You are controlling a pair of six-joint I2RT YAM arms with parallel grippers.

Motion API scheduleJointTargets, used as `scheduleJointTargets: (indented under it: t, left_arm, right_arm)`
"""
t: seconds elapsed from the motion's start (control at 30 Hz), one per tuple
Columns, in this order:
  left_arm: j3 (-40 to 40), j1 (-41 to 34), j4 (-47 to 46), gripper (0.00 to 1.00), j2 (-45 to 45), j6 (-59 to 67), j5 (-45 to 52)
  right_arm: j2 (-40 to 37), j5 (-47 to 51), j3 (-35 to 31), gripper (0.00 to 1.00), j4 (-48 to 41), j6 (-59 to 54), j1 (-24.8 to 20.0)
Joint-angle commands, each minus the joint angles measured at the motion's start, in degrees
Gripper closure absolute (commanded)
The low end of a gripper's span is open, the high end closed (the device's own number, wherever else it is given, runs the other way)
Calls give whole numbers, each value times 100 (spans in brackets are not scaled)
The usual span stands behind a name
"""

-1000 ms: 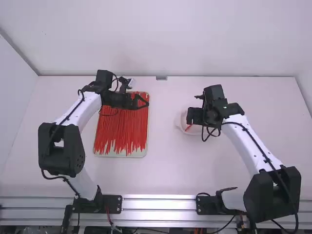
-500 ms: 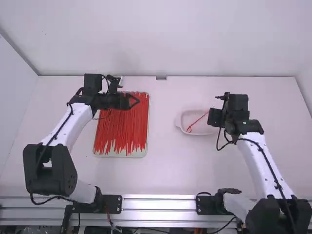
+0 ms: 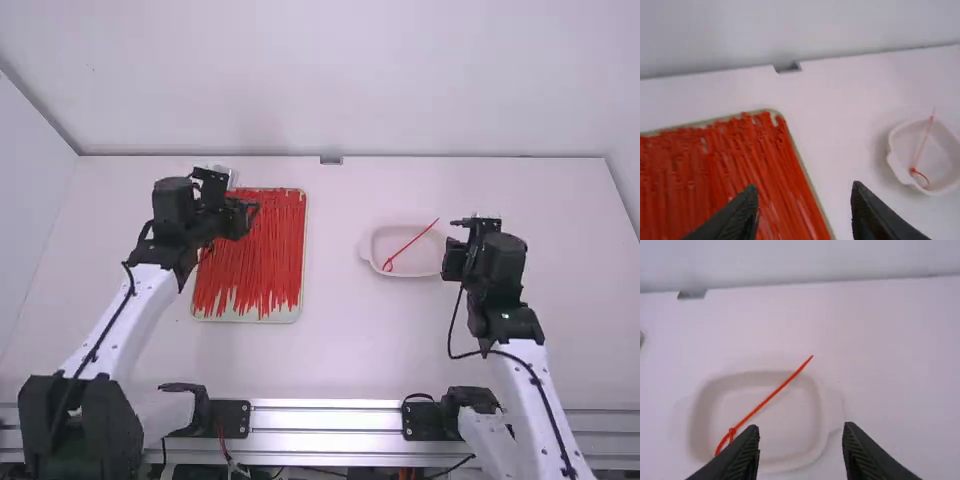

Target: Fasten the cable tie

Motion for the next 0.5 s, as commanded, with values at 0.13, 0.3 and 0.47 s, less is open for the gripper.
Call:
scheduleJointTargets:
  t: [0.13, 0.3, 0.47]
  left_arm:
    - [-821, 1, 145, 67, -906, 16, -1094]
    - [-1554, 1, 145, 80, -1639, 16, -1827]
    - [-2125, 1, 145, 90, -2210, 16, -2398]
  right_arm:
    - [-836, 23, -823, 71, 698, -38, 16]
    - [-1527, 23, -1514, 83, 760, -38, 16]
    - [-2037, 23, -2024, 92, 760, -38, 16]
